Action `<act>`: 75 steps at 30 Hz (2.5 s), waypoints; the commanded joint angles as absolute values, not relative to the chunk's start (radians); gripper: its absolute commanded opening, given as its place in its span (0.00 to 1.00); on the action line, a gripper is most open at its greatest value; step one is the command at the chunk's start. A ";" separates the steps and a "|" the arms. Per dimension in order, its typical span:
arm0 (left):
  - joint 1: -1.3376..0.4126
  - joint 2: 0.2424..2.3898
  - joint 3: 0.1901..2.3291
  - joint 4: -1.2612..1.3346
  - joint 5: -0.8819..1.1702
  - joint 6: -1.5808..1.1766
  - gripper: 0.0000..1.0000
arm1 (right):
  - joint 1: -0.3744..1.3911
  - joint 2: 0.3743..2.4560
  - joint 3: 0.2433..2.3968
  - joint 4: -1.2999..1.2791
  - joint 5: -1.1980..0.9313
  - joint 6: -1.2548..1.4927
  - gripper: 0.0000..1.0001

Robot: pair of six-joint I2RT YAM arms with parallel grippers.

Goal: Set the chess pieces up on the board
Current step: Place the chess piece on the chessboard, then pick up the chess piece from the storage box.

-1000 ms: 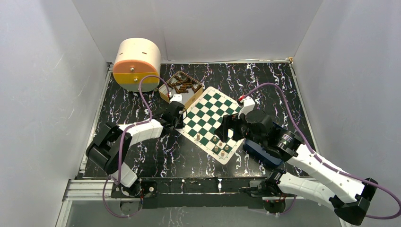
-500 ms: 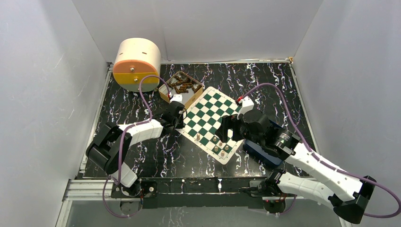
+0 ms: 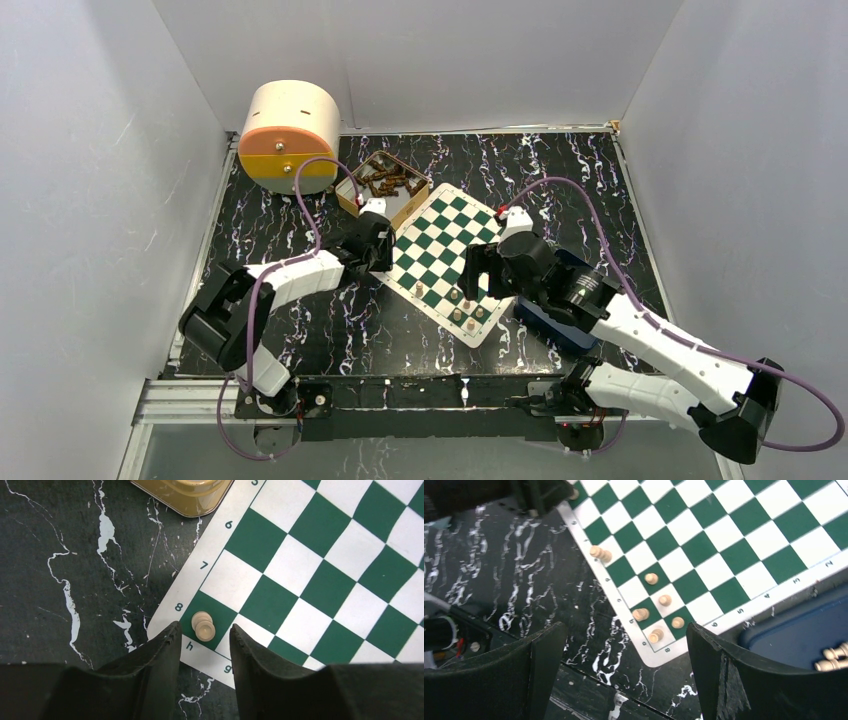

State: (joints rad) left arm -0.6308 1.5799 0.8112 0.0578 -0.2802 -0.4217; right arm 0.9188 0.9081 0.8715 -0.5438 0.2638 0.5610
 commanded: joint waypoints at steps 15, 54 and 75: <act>-0.634 1.203 0.927 -0.256 -0.177 -0.320 0.89 | 0.691 1.188 1.115 -0.910 0.529 0.737 0.99; -0.646 0.997 0.799 -0.252 -0.124 -0.246 0.95 | -0.022 1.269 0.829 -0.616 0.476 0.738 0.34; -0.646 0.989 0.799 -0.256 -0.133 -0.233 0.95 | -0.054 1.264 0.704 -0.486 0.465 0.725 0.34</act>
